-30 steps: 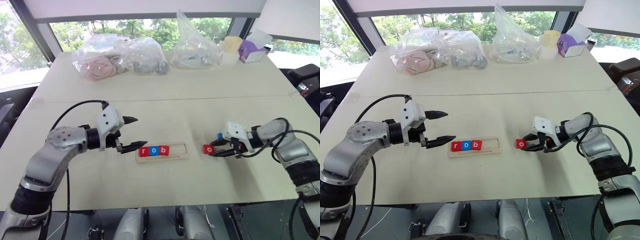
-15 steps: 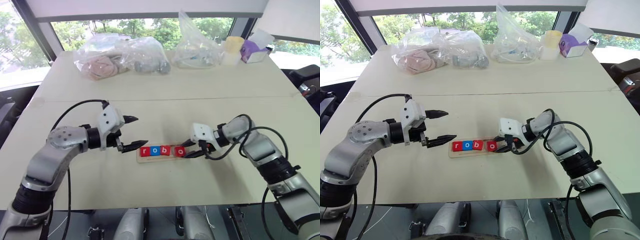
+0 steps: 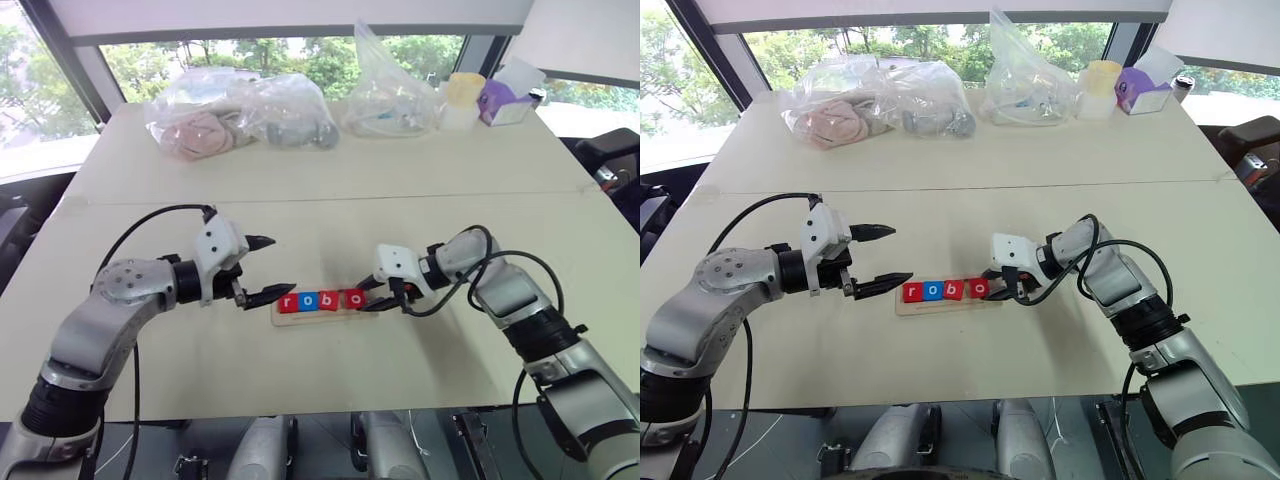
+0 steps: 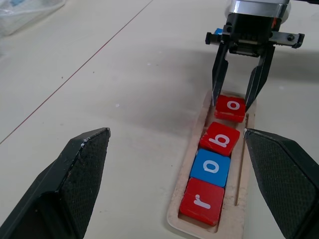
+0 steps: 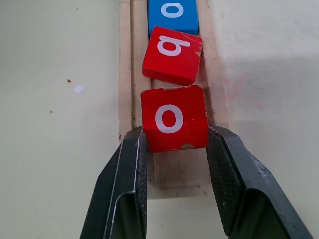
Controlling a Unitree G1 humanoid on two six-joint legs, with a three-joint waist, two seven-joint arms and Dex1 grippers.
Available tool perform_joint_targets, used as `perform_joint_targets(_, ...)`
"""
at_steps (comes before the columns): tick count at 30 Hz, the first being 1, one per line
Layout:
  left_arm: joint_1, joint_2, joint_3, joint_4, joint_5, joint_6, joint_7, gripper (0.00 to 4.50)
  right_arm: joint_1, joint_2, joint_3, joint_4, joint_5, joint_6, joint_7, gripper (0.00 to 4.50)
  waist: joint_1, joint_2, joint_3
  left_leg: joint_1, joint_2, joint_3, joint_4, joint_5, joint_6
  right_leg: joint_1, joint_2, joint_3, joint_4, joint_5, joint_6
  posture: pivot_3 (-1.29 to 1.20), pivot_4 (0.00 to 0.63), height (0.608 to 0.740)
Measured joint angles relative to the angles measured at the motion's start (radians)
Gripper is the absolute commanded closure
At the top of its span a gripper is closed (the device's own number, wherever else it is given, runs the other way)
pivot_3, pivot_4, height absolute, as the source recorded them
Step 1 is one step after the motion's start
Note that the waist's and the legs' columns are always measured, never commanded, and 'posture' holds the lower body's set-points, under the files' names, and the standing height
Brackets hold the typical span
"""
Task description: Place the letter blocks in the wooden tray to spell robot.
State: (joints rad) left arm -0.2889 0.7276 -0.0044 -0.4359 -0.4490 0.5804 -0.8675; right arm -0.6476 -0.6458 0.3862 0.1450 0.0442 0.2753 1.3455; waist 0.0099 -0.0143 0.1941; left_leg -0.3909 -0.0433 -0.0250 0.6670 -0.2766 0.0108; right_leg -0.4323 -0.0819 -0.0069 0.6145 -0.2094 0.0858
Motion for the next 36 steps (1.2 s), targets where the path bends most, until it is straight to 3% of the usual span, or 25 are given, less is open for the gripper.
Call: perform_joint_targets(36, 0.008, -0.002, 0.0, -0.017, -0.017, 0.001, 0.039, 0.0, -0.055, 0.046, 0.036, 0.036, -0.048, -0.02, 0.007, 3.38, 0.0, 0.0, 0.0, 0.0, 0.0, 0.0, 0.0, 0.0, 0.0, 0.0, 0.0, 0.0, 0.0, 0.0, 0.0, 0.0, 0.15, 0.725)
